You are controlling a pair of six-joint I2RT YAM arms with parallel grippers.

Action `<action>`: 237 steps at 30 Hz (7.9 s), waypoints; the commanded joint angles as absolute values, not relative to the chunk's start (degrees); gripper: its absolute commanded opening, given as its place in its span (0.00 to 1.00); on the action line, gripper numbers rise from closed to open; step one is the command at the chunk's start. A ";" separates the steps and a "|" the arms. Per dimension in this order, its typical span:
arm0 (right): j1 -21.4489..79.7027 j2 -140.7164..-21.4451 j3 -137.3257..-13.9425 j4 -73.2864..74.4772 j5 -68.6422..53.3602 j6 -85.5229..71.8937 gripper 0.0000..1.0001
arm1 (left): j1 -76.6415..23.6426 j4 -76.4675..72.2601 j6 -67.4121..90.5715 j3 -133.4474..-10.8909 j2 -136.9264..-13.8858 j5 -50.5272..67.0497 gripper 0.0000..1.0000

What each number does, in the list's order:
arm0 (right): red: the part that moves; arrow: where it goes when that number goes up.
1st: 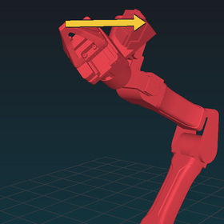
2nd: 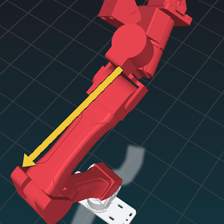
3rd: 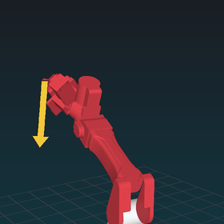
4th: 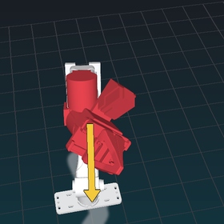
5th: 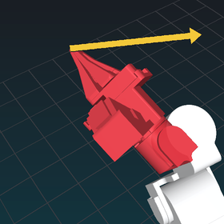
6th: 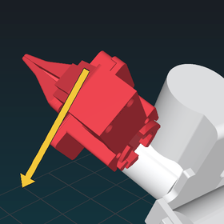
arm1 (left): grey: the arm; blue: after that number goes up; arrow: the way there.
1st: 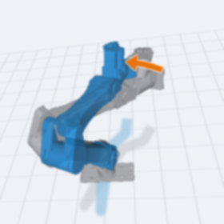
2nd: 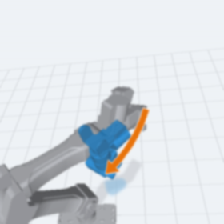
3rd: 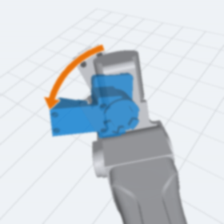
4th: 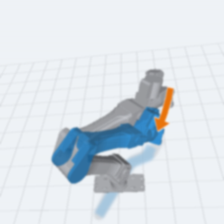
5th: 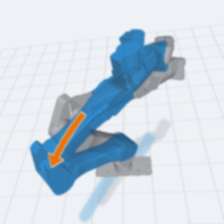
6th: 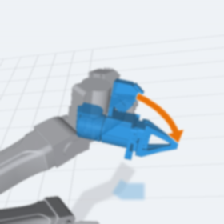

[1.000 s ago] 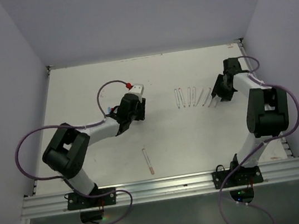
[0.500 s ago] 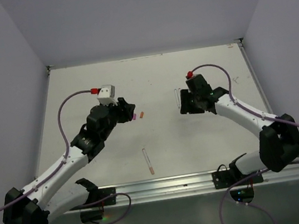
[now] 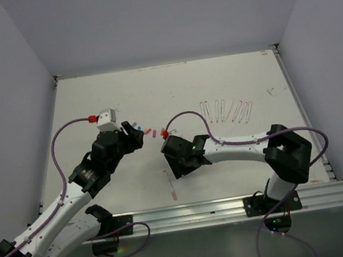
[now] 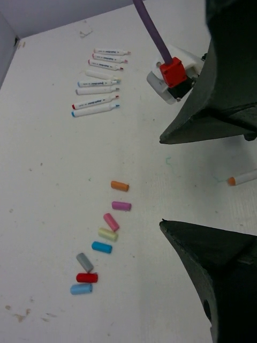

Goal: Open the pen caps

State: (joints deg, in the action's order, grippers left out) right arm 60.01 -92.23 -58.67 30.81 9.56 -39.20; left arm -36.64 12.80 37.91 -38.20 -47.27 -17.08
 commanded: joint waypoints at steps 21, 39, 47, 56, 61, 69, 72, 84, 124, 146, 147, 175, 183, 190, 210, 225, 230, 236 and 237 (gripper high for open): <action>70.22 -108.98 -70.49 28.04 15.38 -45.61 0.36 | -36.21 23.82 46.93 -33.14 -37.01 -31.03 0.65; 57.85 -86.33 -52.16 17.09 13.11 -46.58 0.00 | -36.21 15.94 43.18 -30.33 -38.31 -23.66 0.66; 50.28 -70.16 -47.55 12.48 11.25 -43.24 0.00 | -36.39 -11.92 36.82 -23.13 -45.26 11.55 0.62; 49.13 -65.83 -46.76 6.59 8.61 -44.21 0.00 | -36.56 -36.72 41.83 -17.32 -55.88 29.43 0.62; 49.04 -66.53 -46.85 4.84 8.17 -44.56 0.00 | -37.26 -43.32 44.12 -16.08 -58.97 30.41 0.63; 49.04 -66.88 -46.58 1.85 7.39 -46.14 0.00 | -39.90 -49.39 46.23 -16.96 -64.95 30.85 0.64; 48.96 -67.50 -46.58 0.80 6.77 -46.84 0.00 | -41.22 -49.83 46.06 -18.10 -66.70 30.15 0.63; 48.96 -66.89 -44.03 -3.60 3.87 -49.31 0.00 | -42.80 -52.38 46.40 -20.21 -70.75 27.33 0.55; 48.78 -69.43 -44.12 -8.52 -2.10 -47.63 0.12 | -43.33 -49.22 43.68 -22.33 -71.55 32.78 0.00; 48.26 -75.68 -52.92 10.48 18.03 -49.39 0.00 | -52.13 -30.33 33.92 -23.04 -63.20 0.49 0.00; 46.86 -75.59 -52.65 9.76 16.45 -49.39 0.00 | -51.08 -34.50 33.84 -21.72 -63.02 6.01 0.00; 12.77 -72.42 -53.88 26.02 4.83 -40.08 0.00 | -46.06 -18.19 29.09 -35.94 -75.66 5.01 0.00; 0.71 -78.48 -56.07 31.29 9.05 -33.49 0.00 | -44.30 -15.82 25.49 -44.29 -87.60 5.45 0.00; -3.60 -85.78 -59.93 31.38 12.92 -30.85 0.00 | -42.54 -12.14 21.54 -52.29 -97.46 0.19 0.00; -6.50 -105.91 -70.14 28.92 14.06 -25.93 0.02 | -39.64 -6.07 14.15 -62.66 -110.12 -10.72 0.00; -6.59 -106.08 -68.82 27.33 12.22 -26.10 0.21 | -39.55 -6.68 14.33 -58.89 -109.43 -12.92 0.09; -6.59 -106.08 -68.82 27.51 12.04 -26.02 0.27 | -39.55 -5.71 15.11 -58.18 -109.07 -13.53 0.13; -6.59 -106.17 -68.73 27.42 11.43 -26.02 0.38 | -39.55 -5.71 16.08 -56.78 -108.54 -13.80 0.22; -6.59 -106.17 -68.73 27.51 11.25 -25.93 0.38 | -39.55 -5.71 16.35 -56.52 -108.28 -13.80 0.26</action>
State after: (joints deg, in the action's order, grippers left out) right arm -6.44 -106.17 -68.14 28.64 12.14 -26.48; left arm -40.03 -8.54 15.49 -58.65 -109.08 -12.62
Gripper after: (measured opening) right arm 0.375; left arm 0.234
